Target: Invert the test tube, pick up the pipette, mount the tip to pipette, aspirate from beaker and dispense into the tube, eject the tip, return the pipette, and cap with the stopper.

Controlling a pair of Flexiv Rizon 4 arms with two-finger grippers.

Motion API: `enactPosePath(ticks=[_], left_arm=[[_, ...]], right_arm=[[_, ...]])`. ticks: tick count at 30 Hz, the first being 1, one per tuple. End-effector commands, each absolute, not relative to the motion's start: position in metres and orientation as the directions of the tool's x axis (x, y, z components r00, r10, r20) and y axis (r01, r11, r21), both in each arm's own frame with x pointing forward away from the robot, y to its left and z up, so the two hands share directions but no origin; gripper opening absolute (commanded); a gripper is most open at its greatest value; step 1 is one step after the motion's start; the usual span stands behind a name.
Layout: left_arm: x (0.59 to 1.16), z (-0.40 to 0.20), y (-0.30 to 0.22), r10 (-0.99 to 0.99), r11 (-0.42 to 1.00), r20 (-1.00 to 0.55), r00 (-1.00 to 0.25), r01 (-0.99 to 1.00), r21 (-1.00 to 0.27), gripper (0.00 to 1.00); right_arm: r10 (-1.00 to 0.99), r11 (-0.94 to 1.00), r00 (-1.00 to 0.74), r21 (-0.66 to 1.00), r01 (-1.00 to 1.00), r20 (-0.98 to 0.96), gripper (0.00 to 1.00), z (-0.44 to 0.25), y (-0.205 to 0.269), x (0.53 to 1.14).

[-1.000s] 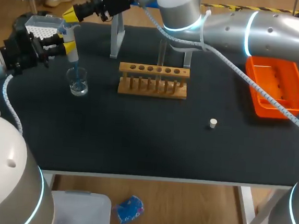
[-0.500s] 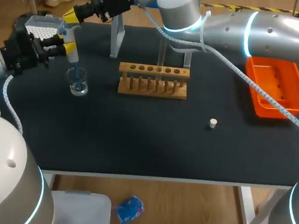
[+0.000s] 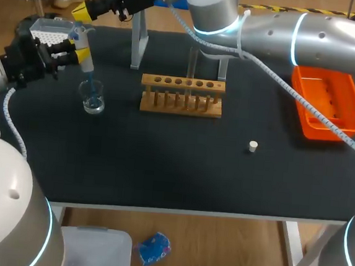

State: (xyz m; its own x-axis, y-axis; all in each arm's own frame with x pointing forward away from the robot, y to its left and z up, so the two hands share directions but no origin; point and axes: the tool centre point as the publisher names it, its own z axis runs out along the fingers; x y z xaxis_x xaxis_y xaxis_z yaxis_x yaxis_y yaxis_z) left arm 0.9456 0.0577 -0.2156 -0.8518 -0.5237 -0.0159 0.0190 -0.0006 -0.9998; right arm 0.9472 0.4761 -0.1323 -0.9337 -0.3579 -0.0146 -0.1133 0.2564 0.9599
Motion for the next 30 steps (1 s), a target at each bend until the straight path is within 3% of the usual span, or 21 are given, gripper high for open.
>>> enactPosePath(ticks=[1, 8, 9, 10, 30], left_arm=[[0.945, -0.214, 0.058, -0.523, 0.000, -0.015, -0.852, 0.018, -1.000, 0.00], [0.945, -0.214, 0.058, -0.523, 0.000, -0.015, -0.852, 0.018, -1.000, 0.00], [0.945, -0.214, 0.058, -0.523, 0.000, -0.015, -0.852, 0.018, -1.000, 0.00], [0.945, -0.214, 0.058, -0.523, 0.000, -0.015, -0.852, 0.018, -1.000, 0.00], [0.945, -0.214, 0.058, -0.523, 0.000, -0.015, -0.852, 0.018, -1.000, 0.00]], right_arm=[[-0.354, 0.258, -0.935, 0.958, -0.128, -0.029, 0.00, -0.123, 0.470, 0.943], [-0.344, 0.267, -0.937, 0.952, -0.149, -0.050, 0.00, -0.110, 0.453, 0.935], [-0.347, 0.271, -0.936, 0.951, -0.151, -0.050, 0.25, -0.109, 0.449, 0.933], [-0.351, 0.275, -0.935, 0.949, -0.154, -0.050, 1.00, -0.108, 0.445, 0.932], [-0.313, 0.343, -0.949, 0.926, -0.157, -0.045, 1.00, -0.114, 0.319, 0.907]])
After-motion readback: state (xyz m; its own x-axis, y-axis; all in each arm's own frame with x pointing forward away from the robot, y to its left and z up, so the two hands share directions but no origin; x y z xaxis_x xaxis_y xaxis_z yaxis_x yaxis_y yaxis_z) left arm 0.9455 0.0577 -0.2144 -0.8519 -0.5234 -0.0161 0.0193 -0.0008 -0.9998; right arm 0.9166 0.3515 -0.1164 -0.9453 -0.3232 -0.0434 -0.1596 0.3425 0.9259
